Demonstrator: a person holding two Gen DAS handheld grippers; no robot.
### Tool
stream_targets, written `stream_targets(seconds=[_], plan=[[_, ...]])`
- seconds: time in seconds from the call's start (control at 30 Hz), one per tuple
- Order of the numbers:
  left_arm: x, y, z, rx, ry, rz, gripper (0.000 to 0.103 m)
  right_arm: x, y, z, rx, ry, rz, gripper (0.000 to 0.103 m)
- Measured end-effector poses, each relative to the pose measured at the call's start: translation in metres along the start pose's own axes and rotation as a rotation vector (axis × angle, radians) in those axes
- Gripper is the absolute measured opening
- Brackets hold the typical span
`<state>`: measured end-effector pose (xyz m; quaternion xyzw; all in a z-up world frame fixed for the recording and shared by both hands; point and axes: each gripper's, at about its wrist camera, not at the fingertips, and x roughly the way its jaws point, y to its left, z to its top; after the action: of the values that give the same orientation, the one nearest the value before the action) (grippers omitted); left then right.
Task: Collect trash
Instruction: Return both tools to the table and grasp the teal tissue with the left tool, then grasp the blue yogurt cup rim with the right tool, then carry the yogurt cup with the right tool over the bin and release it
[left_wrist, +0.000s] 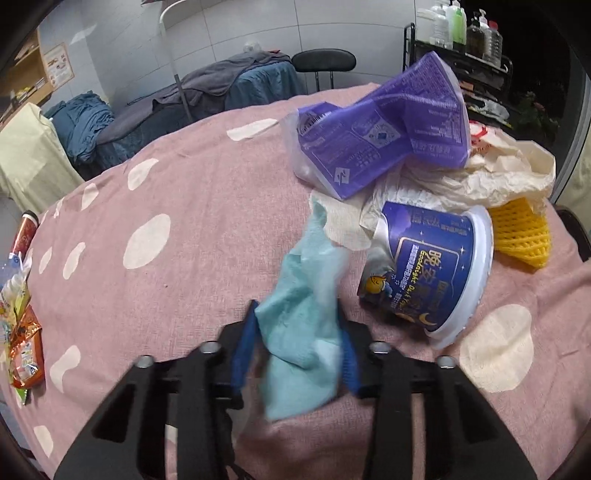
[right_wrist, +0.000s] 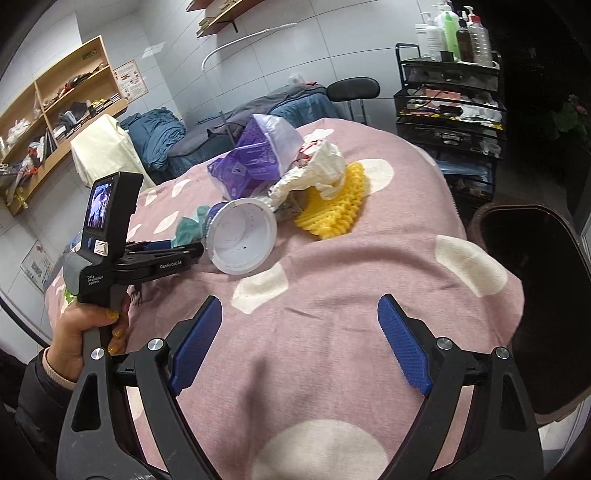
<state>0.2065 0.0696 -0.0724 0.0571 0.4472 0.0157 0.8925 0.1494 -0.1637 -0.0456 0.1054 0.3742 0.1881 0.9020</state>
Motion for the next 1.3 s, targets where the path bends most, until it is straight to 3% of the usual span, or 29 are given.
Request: stream_targets(seconds=[0.07, 0.17, 0.5, 0.7, 0.83, 1.07, 1.3], plan=[[-0.006, 0.006, -0.002, -0.034, -0.007, -0.028, 0.017, 0.005, 0.003, 0.004, 0.006, 0.006, 0.016, 0.086], [-0.02, 0.014, -0.006, -0.08, -0.042, -0.047, 0.013, 0.017, 0.011, 0.012, 0.016, 0.023, 0.064, 0.086], [-0.059, 0.051, -0.027, -0.247, -0.117, -0.126, 0.013, 0.072, 0.05, 0.037, 0.031, 0.126, 0.209, 0.078], [-0.071, 0.063, -0.045, -0.304, -0.126, -0.15, 0.013, 0.11, 0.07, 0.052, 0.047, 0.184, 0.237, 0.072], [-0.074, 0.065, -0.055, -0.316, -0.119, -0.159, 0.013, 0.132, 0.066, 0.057, 0.115, 0.205, 0.213, 0.059], [-0.071, 0.056, -0.066, -0.316, -0.096, -0.181, 0.013, 0.146, 0.069, 0.062, 0.125, 0.208, 0.271, 0.01], [-0.079, 0.044, -0.071, -0.292, -0.104, -0.184, 0.013, 0.117, 0.08, 0.059, 0.08, 0.174, 0.35, 0.009]])
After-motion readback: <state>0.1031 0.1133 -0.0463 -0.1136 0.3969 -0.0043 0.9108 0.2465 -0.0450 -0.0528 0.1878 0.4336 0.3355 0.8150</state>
